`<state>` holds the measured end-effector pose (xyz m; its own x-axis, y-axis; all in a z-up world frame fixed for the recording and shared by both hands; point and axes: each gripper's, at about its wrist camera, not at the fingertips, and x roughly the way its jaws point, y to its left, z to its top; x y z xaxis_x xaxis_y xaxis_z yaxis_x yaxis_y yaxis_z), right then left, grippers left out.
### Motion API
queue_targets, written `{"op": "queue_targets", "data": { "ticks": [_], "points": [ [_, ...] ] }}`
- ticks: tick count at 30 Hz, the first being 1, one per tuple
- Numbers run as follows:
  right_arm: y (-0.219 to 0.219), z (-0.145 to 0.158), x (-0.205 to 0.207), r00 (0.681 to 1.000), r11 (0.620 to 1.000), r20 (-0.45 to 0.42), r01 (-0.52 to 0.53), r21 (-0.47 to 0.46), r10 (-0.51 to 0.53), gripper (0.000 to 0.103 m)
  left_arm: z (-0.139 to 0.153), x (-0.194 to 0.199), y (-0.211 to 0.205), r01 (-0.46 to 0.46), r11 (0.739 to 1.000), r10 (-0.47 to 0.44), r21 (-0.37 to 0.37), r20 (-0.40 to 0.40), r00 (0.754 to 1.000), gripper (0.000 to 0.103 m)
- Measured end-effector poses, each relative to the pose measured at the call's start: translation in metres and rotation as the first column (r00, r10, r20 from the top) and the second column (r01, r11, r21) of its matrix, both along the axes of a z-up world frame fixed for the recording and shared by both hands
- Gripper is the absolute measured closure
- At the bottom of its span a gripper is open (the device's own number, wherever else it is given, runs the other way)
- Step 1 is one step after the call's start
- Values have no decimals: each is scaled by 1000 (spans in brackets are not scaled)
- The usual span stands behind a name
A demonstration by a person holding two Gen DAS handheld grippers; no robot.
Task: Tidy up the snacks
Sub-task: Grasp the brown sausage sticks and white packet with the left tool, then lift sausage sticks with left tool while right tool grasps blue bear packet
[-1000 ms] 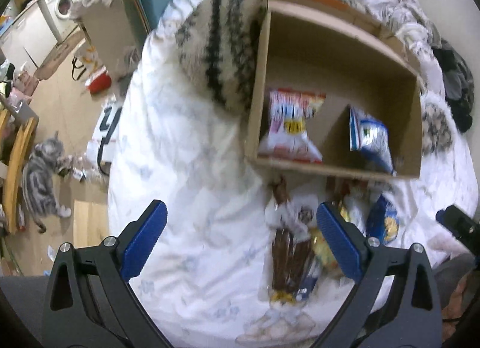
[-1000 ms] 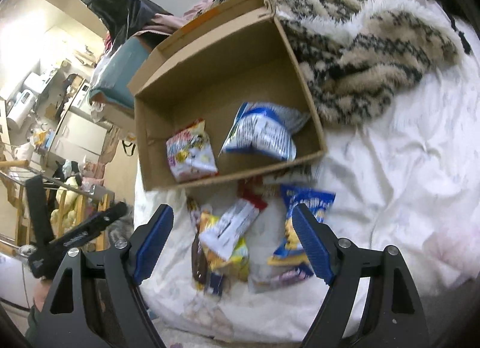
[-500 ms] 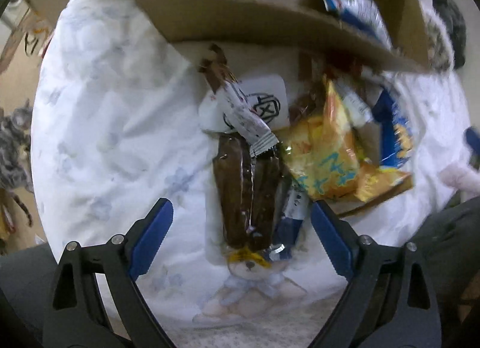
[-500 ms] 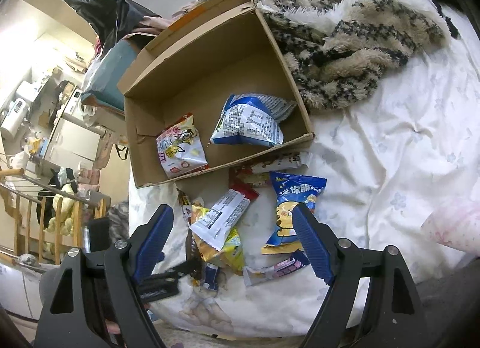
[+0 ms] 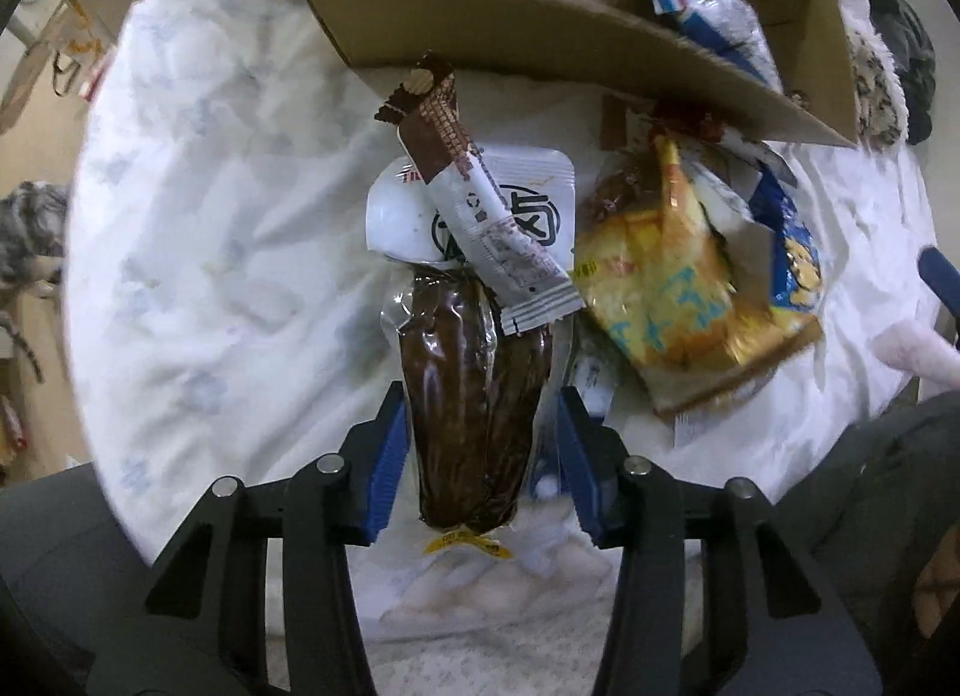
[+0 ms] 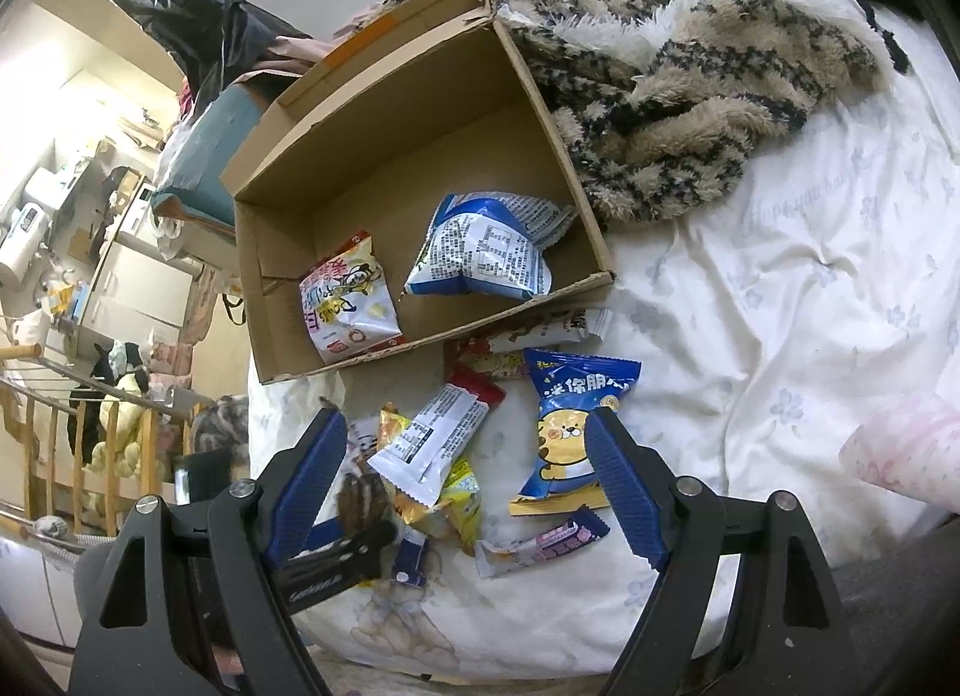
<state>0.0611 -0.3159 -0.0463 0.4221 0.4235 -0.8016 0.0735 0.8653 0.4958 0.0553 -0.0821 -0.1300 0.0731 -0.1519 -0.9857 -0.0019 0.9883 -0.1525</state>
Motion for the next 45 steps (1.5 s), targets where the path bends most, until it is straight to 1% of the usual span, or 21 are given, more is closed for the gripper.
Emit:
{"op": "queue_targets", "data": {
  "ticks": [2, 4, 6, 9, 12, 15, 18, 20, 21, 22, 23, 25, 26, 28, 30, 35, 39, 40, 41, 43, 45],
  "points": [
    [1, 1, 0, 1000, 1000, 0, -6, 3, 6, 19, 12, -9, 3, -22, 1000, 22, 16, 4, 1000, 60],
    [3, 1, -1, 1000, 1000, 4, -14, 2, 14, 19, 29, -20, 4, -33, 999, 32, 24, 26, 999, 60],
    [5, 3, -2, 1000, 1000, 8, -21, 6, 21, 19, 47, -32, 1, -32, 997, 27, 64, 65, 997, 60],
    [3, 7, -1, 999, 999, 23, -23, 26, 23, 19, 75, -45, -1, -47, 997, 40, 61, 118, 992, 60],
    [-4, 12, -2, 999, 998, 34, -21, 64, 19, 19, 102, -55, -12, -53, 996, 40, 72, 176, 984, 60],
    [-18, 17, -7, 999, 994, 33, 5, 105, -9, 19, 118, -51, -28, -38, 996, 19, 76, 235, 972, 60],
    [-29, 19, -15, 999, 992, 43, 28, 119, -33, 19, 126, -56, -38, -34, 996, 12, 77, 272, 962, 60],
    [-33, 19, -14, 998, 984, 38, 40, 176, -48, 19, 126, -60, -46, -6, 995, -21, 102, 256, 966, 60],
    [-35, 20, -11, 998, 971, 29, 52, 233, -60, 19, 126, -61, -48, 12, 993, -40, 117, 238, 970, 60],
    [-35, 21, -9, 998, 962, 30, 50, 269, -61, 19, 128, -62, -51, 31, 992, -59, 120, 232, 971, 60],
    [-35, 24, -9, 997, 962, 47, 46, 270, -60, 19, 131, -62, -54, 49, 991, -79, 128, 238, 968, 60],
    [-37, 30, -13, 994, 981, 81, 60, 186, -76, 19, 134, -61, -57, 54, 989, -90, 140, 266, 960, 60],
    [-39, 30, -14, 994, 982, 79, 65, 176, -80, 19, 133, -59, -57, 51, 989, -89, 141, 274, 958, 60],
    [-43, 25, -12, 996, 971, 50, 65, 229, -78, 19, 130, -54, -51, 37, 990, -74, 137, 277, 958, 60],
    [-41, 21, -9, 996, 978, 33, 80, 191, -87, 19, 124, -48, -44, 29, 990, -67, 141, 269, 961, 60],
    [-39, 6, -5, 995, 986, -25, 94, 137, -91, 19, 111, -33, -23, 0, 989, -37, 146, 250, 968, 60],
    [-36, -27, 9, 983, 993, -163, 93, 70, -81, 19, 107, -23, -14, -4, 990, -34, 140, 267, 963, 60],
    [-34, -39, 13, 974, 993, -210, 95, 67, -79, 19, 105, -20, -12, -5, 991, -31, 134, 266, 964, 60],
    [-31, -55, 19, 958, 993, -271, 106, 52, -88, 19, 102, -17, -11, -3, 992, -30, 126, 263, 964, 60],
    [-23, -78, 28, 934, 995, -344, 101, 1, -94, 19, 97, -13, -9, -4, 993, -25, 114, 255, 967, 60],
    [-10, -98, 36, 917, 997, -390, 66, -48, -80, 19, 92, -11, -6, -16, 996, -7, 91, 244, 970, 60]
  ]
}}
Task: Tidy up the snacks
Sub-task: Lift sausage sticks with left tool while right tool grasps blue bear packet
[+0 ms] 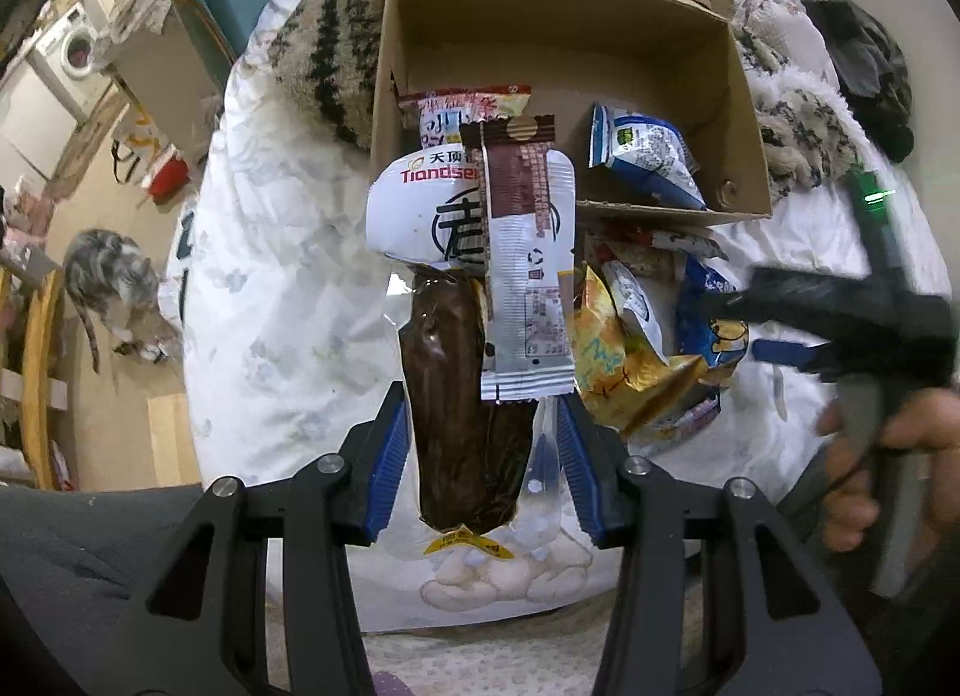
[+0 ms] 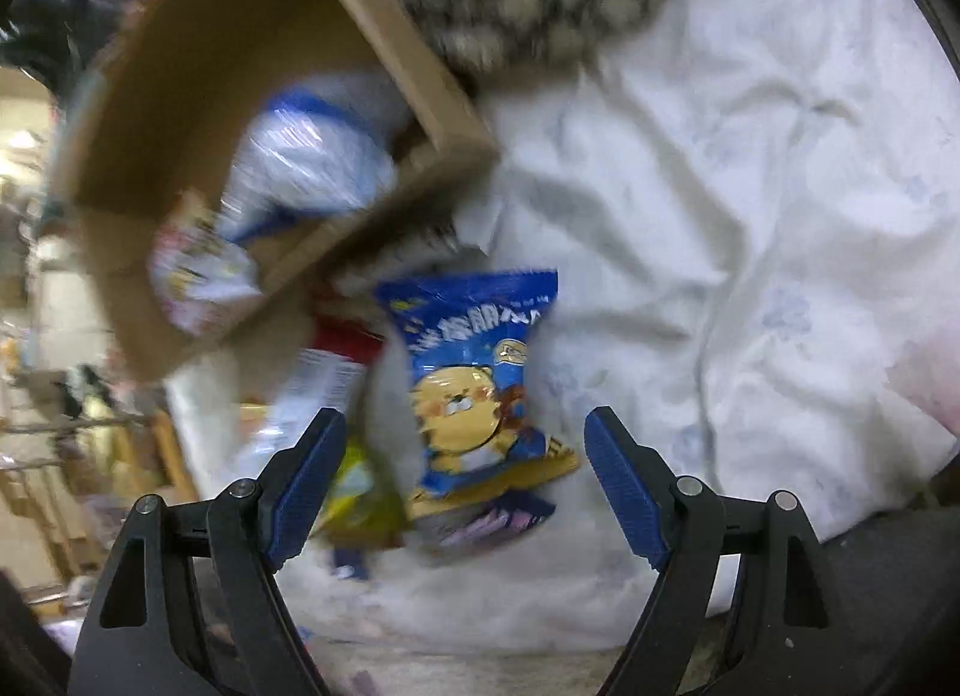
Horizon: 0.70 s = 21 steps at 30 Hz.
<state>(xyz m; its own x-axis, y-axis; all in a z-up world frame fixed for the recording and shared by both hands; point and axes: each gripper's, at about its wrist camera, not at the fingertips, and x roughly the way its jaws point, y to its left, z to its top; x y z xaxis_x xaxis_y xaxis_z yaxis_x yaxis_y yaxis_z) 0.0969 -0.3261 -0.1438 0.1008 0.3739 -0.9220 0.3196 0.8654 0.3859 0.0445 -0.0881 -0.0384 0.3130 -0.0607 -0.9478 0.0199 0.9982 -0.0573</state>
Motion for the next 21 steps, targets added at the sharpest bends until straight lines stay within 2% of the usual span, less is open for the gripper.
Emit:
{"op": "queue_targets", "data": {
  "ticks": [2, 3, 4, 6, 10, 17, 20, 21],
  "points": [
    [16, -17, 6, 997, 996, -29, -69, -62, 67, 23, -5, 0, 1, 2, 1000, -2, -4, -10, 1000, 60],
    [21, -23, 6, 995, 992, -43, -92, -86, 88, 29, -7, 0, 1, 2, 1000, -2, -5, -14, 1000, 60],
    [25, -29, 5, 993, 989, -62, -110, -98, 105, 55, -9, -1, 2, 0, 1000, 0, -5, -17, 1000, 60],
    [26, -24, 0, 993, 987, -47, -115, -109, 111, 63, -12, -2, 5, -12, 1000, 12, -12, -22, 1000, 60],
    [25, 16, -14, 986, 984, 75, -137, -113, 146, 64, -14, -9, 11, -42, 998, 41, -44, -27, 999, 60],
    [8, 66, -42, 959, 991, 248, -124, -57, 135, 65, -5, -30, 15, -100, 995, 100, -15, -28, 995, 60],
    [1, 89, -52, 936, 984, 307, -147, -103, 172, 65, 4, -40, 12, -109, 994, 110, 21, -6, 994, 60],
    [-7, 93, -57, 933, 987, 327, -133, -86, 154, 64, 7, -41, 10, -107, 994, 106, 35, 8, 994, 60]
  ]
}}
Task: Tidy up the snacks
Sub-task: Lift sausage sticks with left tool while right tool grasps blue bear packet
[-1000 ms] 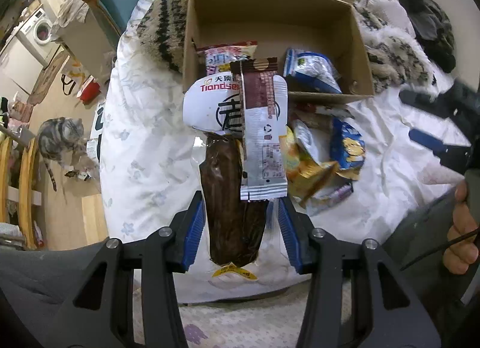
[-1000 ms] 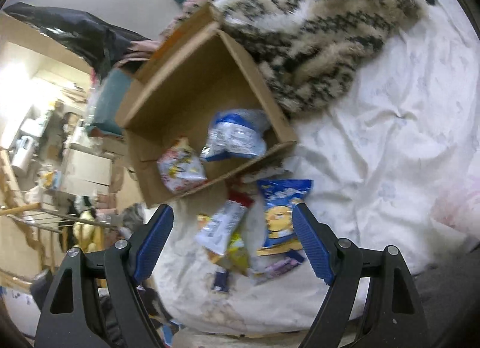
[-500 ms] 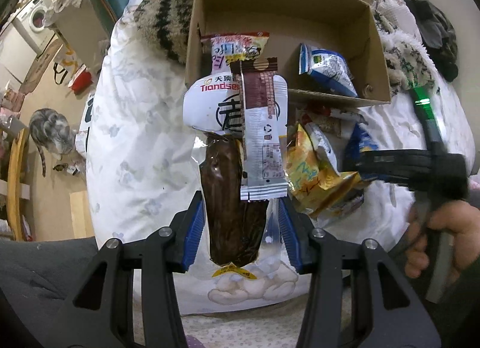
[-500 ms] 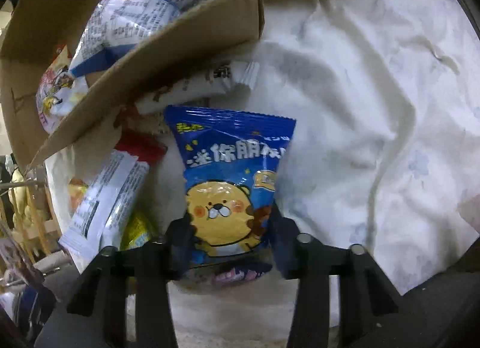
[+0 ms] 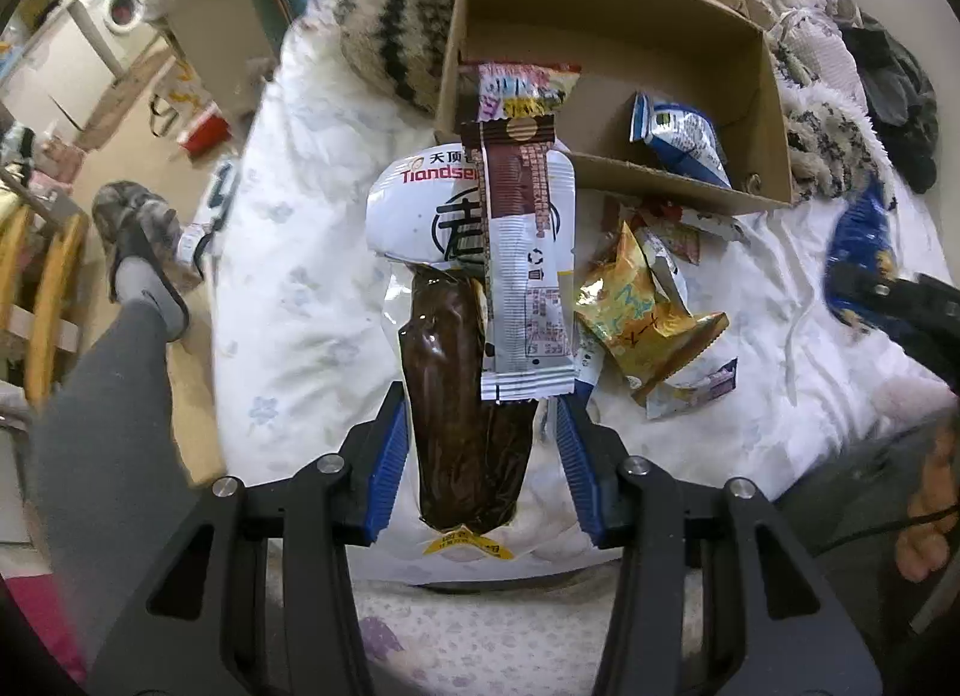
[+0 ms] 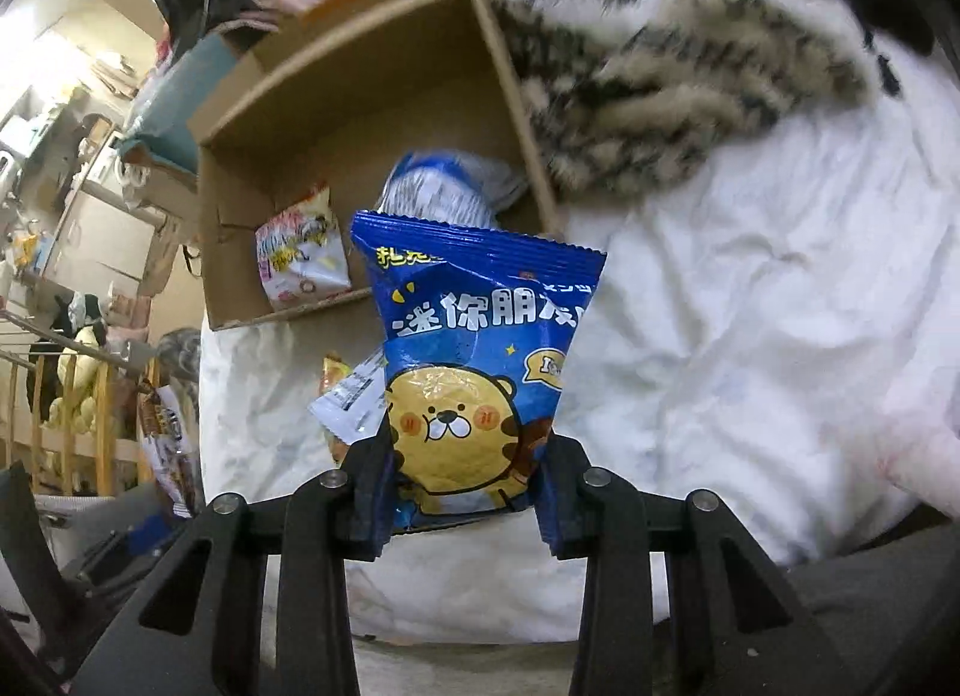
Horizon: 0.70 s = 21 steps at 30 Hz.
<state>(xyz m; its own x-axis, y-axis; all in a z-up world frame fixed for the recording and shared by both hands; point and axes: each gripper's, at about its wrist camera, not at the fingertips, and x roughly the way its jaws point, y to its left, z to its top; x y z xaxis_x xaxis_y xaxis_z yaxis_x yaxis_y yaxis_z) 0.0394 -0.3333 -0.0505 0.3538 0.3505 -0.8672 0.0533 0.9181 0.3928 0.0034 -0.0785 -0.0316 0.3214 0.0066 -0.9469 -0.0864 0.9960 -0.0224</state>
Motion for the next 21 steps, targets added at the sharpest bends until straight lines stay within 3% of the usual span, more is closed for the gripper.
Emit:
{"op": "queue_targets", "data": {
  "ticks": [4, 5, 7, 10, 14, 21],
  "points": [
    [-14, 3, -2, 998, 975, -15, 68, 213, -66, 65, 12, -3, -3, -12, 999, 12, 30, -1, 1000, 60],
    [-3, 9, 3, 999, 975, 13, 44, 220, -48, 65, 17, -3, -5, -5, 999, 5, 32, 4, 1000, 60],
    [4, 22, 0, 995, 990, 91, 21, 143, -35, 65, 24, -3, -12, 5, 999, -7, 45, 31, 999, 60],
    [-4, 14, -2, 997, 986, 58, 30, 167, -40, 64, 25, -4, -18, -7, 1000, 6, 6, 51, 999, 60],
    [-13, 11, 1, 996, 972, 42, 71, 226, -82, 65, 25, -4, -32, 23, 999, -25, 31, 57, 998, 60],
    [-14, 13, -1, 995, 974, 47, 74, 216, -86, 65, 28, -3, -47, 67, 997, -70, 37, 71, 995, 60]
  ]
}}
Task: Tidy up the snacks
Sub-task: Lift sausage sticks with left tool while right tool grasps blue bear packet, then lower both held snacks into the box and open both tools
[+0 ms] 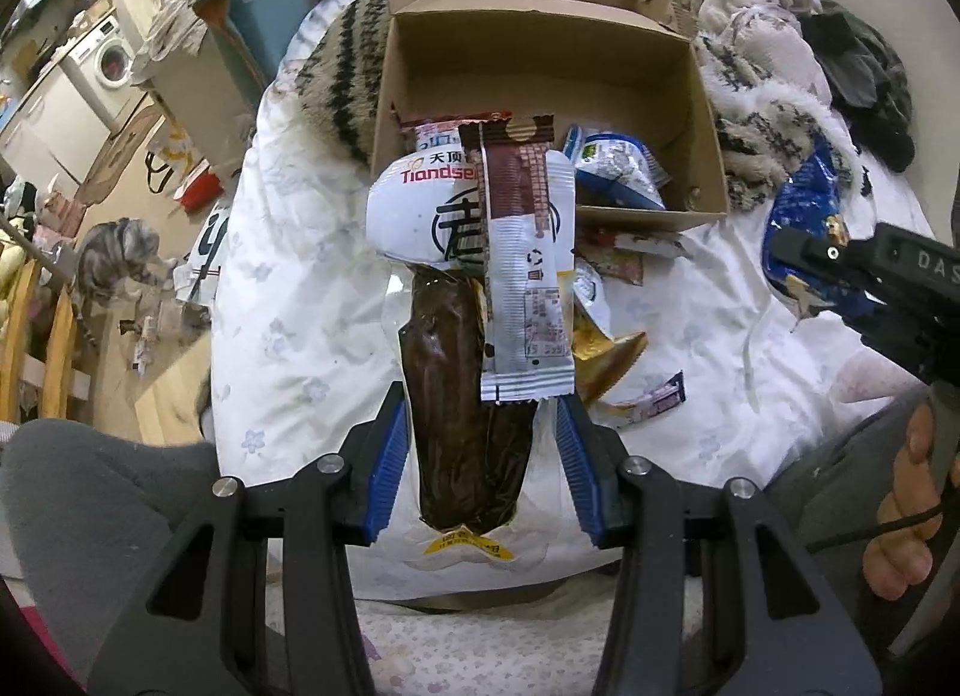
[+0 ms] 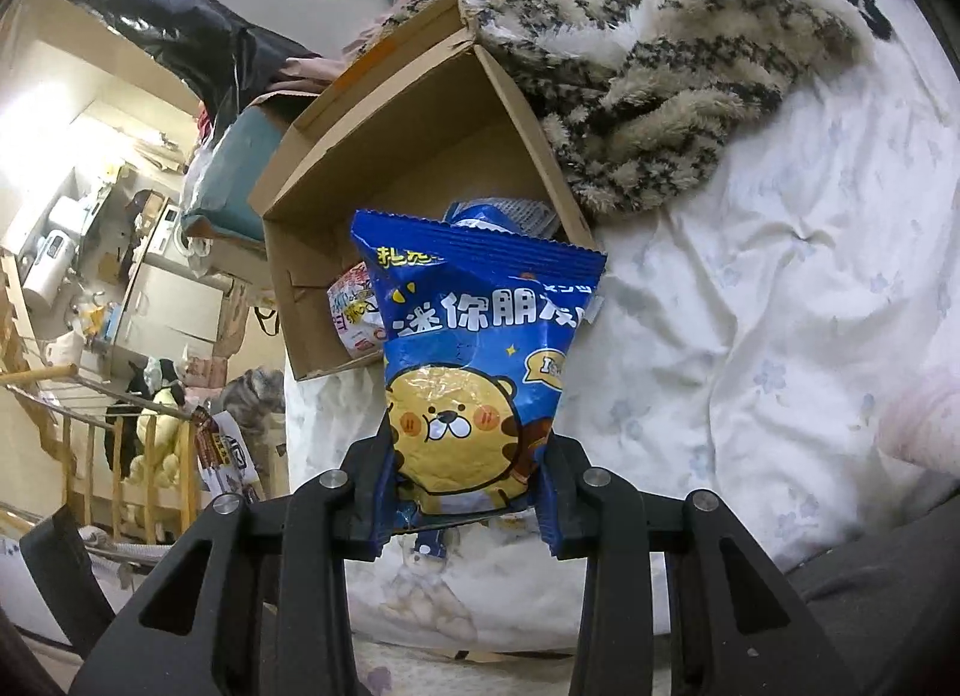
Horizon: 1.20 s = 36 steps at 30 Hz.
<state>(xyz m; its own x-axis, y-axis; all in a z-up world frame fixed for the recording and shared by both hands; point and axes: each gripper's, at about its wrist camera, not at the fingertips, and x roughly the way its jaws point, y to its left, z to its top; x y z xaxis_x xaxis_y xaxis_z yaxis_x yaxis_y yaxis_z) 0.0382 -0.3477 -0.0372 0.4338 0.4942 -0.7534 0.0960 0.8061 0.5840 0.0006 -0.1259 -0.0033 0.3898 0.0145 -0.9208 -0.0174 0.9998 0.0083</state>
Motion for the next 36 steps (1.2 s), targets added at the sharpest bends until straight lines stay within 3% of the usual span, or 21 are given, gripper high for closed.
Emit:
{"op": "queue_targets", "data": {
  "ticks": [8, 13, 16, 19, 26, 36],
  "points": [
    [10, 0, 4, 1000, 1000, 8, -23, -19, 23, 65, -3, 15, 20, -18, 1000, 18, 3, -2, 1000, 60],
    [15, 12, 11, 996, 998, 63, -55, -3, 55, 65, -8, 44, 33, -14, 1000, 14, 6, 3, 1000, 60],
    [23, 19, 28, 994, 997, 75, -82, -1, 81, 65, -9, 72, 37, 1, 1000, -1, -3, 11, 1000, 60],
    [35, 25, 57, 991, 993, 80, -100, -56, 105, 64, -12, 105, 36, 27, 1000, -27, -2, 23, 999, 60],
    [56, 3, 130, 989, 988, 32, -140, -65, 143, 64, -25, 171, 32, 53, 999, -53, 2, 53, 997, 59],
    [72, -21, 172, 988, 986, 1, -157, -47, 157, 62, -60, 202, 38, 46, 998, -45, -37, 13, 999, 55]
  ]
}}
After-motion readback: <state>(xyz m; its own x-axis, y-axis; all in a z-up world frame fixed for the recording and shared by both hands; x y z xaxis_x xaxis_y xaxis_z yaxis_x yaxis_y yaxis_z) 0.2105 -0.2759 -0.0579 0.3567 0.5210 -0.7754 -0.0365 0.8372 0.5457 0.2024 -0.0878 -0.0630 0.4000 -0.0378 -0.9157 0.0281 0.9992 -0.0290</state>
